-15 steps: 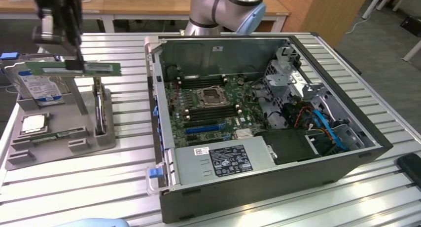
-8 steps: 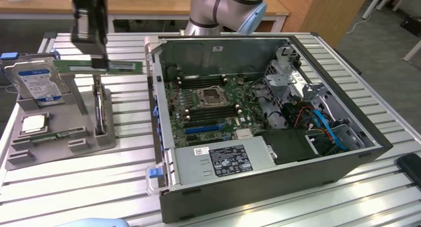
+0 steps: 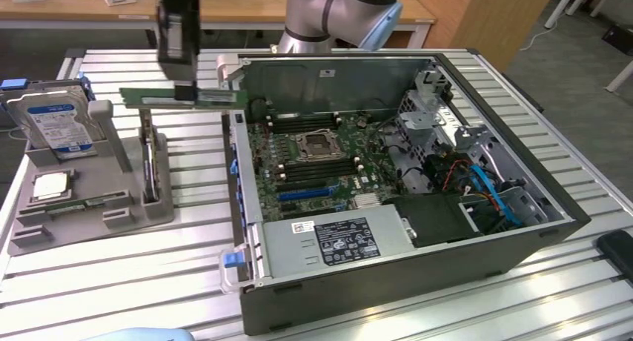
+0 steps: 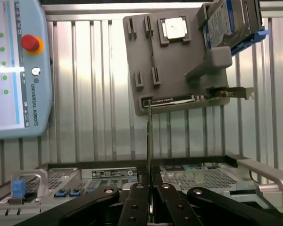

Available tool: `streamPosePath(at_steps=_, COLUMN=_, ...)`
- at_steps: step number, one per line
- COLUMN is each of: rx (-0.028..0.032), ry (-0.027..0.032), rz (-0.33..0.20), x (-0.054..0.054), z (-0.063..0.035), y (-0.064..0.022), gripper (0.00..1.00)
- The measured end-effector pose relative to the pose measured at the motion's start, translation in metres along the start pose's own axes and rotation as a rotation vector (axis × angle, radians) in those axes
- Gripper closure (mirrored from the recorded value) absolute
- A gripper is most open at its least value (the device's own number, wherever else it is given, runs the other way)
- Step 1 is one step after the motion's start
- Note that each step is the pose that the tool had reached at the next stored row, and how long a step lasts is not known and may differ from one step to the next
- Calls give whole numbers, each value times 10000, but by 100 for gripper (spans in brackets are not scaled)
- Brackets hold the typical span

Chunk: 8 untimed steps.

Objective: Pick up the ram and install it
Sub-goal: 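Pick up the ram and move it above insertion slot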

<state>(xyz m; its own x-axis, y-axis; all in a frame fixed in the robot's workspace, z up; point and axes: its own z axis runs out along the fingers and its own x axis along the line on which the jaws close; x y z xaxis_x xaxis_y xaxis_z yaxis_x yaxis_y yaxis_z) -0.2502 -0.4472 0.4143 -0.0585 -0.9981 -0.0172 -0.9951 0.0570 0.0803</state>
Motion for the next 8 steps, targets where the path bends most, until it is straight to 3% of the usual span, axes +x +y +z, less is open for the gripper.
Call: streamPosePath(at_steps=8, rx=-3, ry=-48, rz=-6, x=-21, z=-30, y=-361, gripper=87)
